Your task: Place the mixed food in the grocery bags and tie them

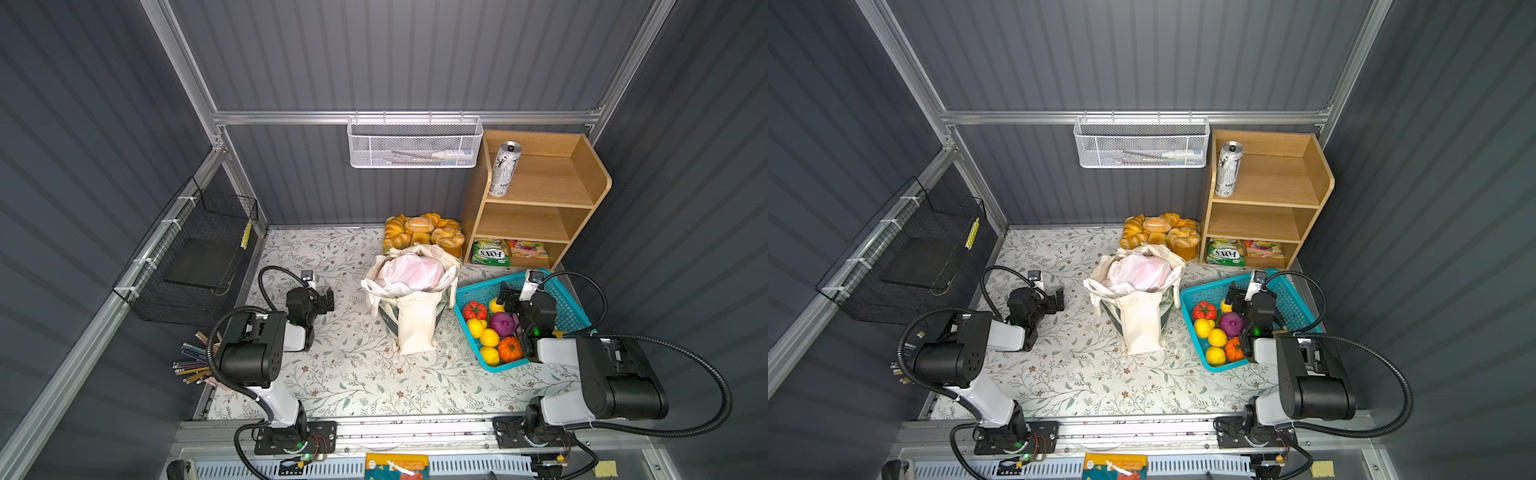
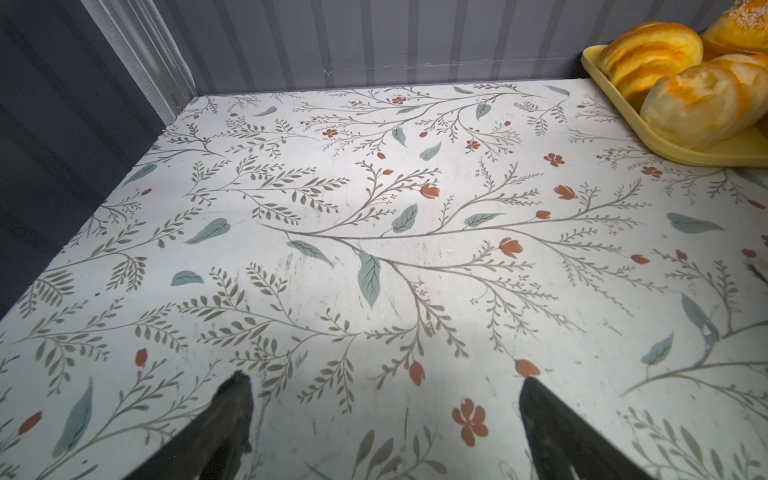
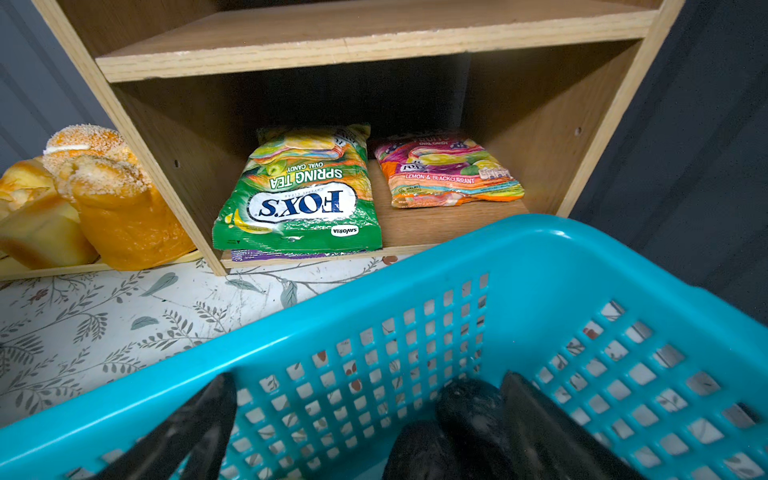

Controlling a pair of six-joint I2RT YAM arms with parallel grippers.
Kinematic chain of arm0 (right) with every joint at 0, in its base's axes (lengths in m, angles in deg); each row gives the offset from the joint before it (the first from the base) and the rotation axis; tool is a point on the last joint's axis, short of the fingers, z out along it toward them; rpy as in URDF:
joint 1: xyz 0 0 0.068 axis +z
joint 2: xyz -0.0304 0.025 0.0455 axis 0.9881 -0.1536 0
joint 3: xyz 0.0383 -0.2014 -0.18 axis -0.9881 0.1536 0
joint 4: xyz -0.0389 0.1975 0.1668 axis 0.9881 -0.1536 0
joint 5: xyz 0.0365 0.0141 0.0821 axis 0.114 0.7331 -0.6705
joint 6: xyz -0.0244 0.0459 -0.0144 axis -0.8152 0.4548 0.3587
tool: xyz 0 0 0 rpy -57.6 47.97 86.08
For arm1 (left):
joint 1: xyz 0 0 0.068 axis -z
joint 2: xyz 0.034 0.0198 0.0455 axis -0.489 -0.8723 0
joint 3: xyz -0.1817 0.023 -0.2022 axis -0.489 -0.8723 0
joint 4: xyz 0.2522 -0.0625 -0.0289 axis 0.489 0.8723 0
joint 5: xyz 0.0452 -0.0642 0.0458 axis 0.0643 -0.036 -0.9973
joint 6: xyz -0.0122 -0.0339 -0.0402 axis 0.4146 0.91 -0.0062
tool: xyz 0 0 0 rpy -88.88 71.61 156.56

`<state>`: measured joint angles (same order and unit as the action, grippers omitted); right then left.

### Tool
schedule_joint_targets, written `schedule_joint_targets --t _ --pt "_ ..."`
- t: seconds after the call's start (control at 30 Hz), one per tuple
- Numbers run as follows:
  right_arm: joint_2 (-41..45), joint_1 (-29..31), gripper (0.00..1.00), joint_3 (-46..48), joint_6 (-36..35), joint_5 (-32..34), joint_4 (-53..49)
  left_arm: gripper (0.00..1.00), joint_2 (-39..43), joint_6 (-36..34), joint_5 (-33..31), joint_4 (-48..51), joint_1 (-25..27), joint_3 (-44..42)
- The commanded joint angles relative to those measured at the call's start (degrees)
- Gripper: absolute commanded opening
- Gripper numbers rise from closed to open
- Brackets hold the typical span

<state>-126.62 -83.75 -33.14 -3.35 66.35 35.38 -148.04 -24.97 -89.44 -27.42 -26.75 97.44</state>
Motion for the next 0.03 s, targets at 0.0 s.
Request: schedule_joint_targets --t 0.0 --pt "0.23 -0.13 0.99 -0.26 0.23 -0.48 1.09 1.00 -0.47 0.51 0.54 -0.13 -0.02 0.29"
